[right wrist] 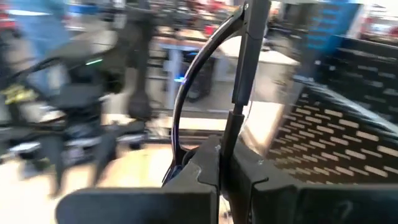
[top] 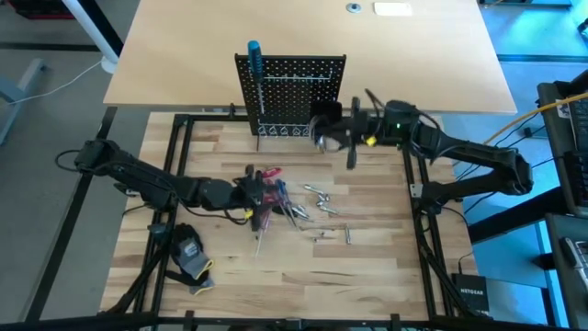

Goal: Hang tools onto peg board
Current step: Hang the black safety goggles on the peg board

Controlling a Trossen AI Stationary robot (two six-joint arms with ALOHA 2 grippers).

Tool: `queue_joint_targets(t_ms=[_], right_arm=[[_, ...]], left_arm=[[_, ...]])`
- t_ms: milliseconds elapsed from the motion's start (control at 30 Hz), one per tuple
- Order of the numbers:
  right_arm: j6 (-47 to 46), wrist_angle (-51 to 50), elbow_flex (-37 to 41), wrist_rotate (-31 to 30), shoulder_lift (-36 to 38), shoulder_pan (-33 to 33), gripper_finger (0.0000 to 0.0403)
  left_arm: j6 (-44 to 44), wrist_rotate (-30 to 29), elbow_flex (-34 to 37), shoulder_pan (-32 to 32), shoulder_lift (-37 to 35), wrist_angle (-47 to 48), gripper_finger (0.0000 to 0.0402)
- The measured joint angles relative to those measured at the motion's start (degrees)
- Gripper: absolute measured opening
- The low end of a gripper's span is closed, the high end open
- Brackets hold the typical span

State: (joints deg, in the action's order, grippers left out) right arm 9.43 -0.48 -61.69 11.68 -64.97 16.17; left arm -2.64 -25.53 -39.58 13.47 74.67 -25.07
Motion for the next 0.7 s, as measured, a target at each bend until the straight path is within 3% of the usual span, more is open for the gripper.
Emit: queue_joint_targets(t_ms=[233,500,700], right_arm=[[1.5,-0.7,0.0,5.8,0.0,-10.8,0.0014],[1.5,0.7,0.8,8.5,-1.5,-18.9,0.0014],[1.4,3.8,0.9,7.4,-5.9,-20.8,0.0014]], left_arm=[[8.4,0.1,-7.5,-1.9,0.0,-0.3,0.0168],[10.6,18.7,-9.0,-4.9,0.1,-7.2,0.0168],[13.5,20.0,-9.0,-5.0,0.2,-10.3,0.0168]])
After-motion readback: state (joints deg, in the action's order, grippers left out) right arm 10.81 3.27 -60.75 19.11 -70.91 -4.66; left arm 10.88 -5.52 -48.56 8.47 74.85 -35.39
